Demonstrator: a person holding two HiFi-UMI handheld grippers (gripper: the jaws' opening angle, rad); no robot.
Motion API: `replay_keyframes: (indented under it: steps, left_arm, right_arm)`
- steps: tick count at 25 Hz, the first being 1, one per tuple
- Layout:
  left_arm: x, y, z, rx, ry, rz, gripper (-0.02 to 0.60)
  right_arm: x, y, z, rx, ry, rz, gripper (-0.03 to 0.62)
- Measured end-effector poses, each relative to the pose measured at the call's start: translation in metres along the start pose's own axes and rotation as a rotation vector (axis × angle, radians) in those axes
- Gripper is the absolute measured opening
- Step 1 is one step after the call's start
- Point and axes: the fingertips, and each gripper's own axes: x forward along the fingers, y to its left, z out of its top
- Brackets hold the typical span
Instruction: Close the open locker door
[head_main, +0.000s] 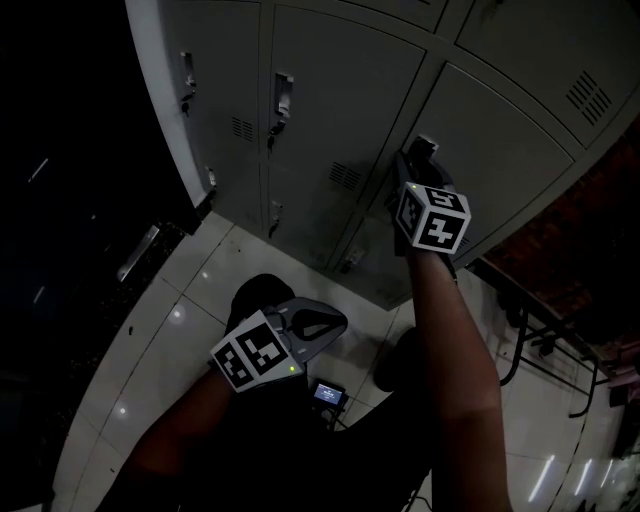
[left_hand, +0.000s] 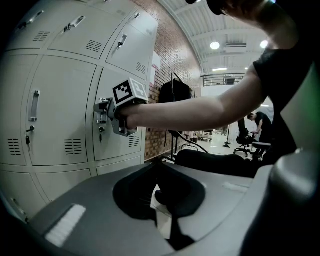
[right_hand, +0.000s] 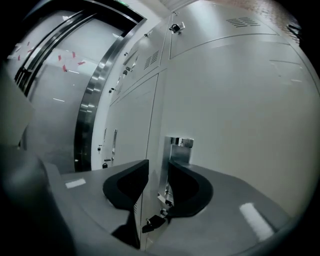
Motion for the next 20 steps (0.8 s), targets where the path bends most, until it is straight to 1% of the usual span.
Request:
replay_keyframes:
  steps: [3, 5, 8, 20]
  left_arm:
    - [-0.0003, 0.0001, 0.0005, -0.001, -0.003, -0.001, 0.012]
    - [-0.0007, 0.0005, 0.0006, -0.001, -0.005, -0.001, 0.012]
    - [-0.0014, 0.0008, -0.0001, 0.000, -0.006, 0.000, 0.012]
    - [-0.0012, 0.0011, -0.0002, 0.001, -0.004, 0.002, 0.012]
  right_arm:
    - [0.0030, -0.0038, 0.0006, 0.012, -0.018, -0.013, 0.122]
    - [0.0035, -0.0056, 0.0007, 0.023, -0.027, -0.023, 0.104]
    - [0.0033, -0.0056, 0.0008, 0.027, -0.034, -0.028, 0.103]
    - [-0.0012, -0.0033, 0.0013, 0.036, -0.052, -0.007, 0.097]
